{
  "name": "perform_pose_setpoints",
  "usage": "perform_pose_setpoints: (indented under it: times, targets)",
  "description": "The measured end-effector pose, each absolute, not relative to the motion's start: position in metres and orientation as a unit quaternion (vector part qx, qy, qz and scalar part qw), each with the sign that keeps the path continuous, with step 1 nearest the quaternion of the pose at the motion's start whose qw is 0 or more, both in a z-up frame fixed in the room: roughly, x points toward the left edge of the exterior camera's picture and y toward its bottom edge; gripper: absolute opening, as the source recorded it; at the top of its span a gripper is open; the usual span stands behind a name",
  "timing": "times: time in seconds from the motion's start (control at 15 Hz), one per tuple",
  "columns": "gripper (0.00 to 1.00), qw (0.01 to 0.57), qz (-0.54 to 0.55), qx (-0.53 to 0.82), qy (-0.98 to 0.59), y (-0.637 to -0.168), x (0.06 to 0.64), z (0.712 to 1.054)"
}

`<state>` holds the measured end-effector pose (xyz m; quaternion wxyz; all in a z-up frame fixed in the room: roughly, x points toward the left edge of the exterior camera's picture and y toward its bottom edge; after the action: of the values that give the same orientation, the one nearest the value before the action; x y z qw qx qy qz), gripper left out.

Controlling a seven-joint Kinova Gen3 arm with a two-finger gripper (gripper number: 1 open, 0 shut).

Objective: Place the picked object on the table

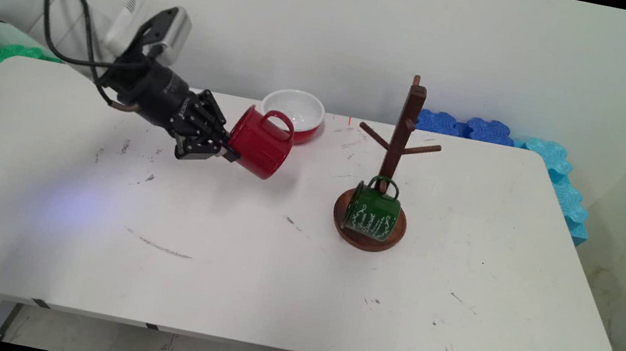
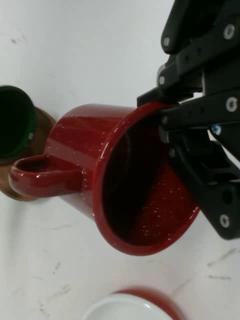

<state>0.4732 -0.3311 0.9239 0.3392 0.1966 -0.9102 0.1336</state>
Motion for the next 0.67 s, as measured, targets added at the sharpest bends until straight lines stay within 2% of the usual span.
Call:
perform_pose_setpoints:
  times: [0.67]
  targets:
    - [0.00,0.250,0.190,0.151,-0.937,-0.349,0.460,0.911]
